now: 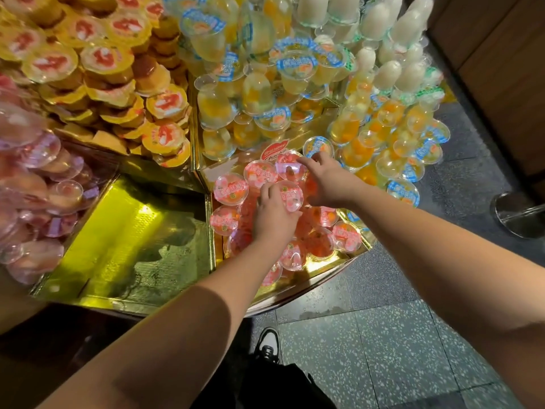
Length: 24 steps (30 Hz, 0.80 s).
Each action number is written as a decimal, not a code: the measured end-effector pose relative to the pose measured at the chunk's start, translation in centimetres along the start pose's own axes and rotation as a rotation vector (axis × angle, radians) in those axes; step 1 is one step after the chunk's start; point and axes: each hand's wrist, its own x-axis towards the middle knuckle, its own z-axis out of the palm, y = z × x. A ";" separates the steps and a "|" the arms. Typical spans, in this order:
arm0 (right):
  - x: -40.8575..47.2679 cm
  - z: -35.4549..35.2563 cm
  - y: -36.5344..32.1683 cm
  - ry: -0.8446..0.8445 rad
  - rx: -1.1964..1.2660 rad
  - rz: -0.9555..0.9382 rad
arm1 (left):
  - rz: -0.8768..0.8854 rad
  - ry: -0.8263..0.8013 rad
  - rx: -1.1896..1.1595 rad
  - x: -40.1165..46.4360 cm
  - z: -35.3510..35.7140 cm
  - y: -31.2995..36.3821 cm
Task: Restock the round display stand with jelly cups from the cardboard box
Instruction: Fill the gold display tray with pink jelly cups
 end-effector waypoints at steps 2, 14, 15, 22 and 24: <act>0.3 0.3 0.1 0.009 0.004 -0.029 | 0.013 -0.001 0.044 0.1 0.3 0.0; -0.2 0.3 1.7 -0.074 -0.118 -0.008 | 0.041 -0.016 0.217 0.5 0.8 -0.3; -0.3 0.3 1.8 -0.073 -0.145 0.011 | 0.047 -0.010 0.209 0.5 0.8 -0.2; -0.2 0.5 1.3 -0.036 -0.088 0.100 | 0.080 -0.007 0.221 0.3 0.4 -0.4; -0.2 0.7 1.1 -0.012 -0.049 0.124 | 0.083 -0.019 0.239 0.2 0.4 -0.4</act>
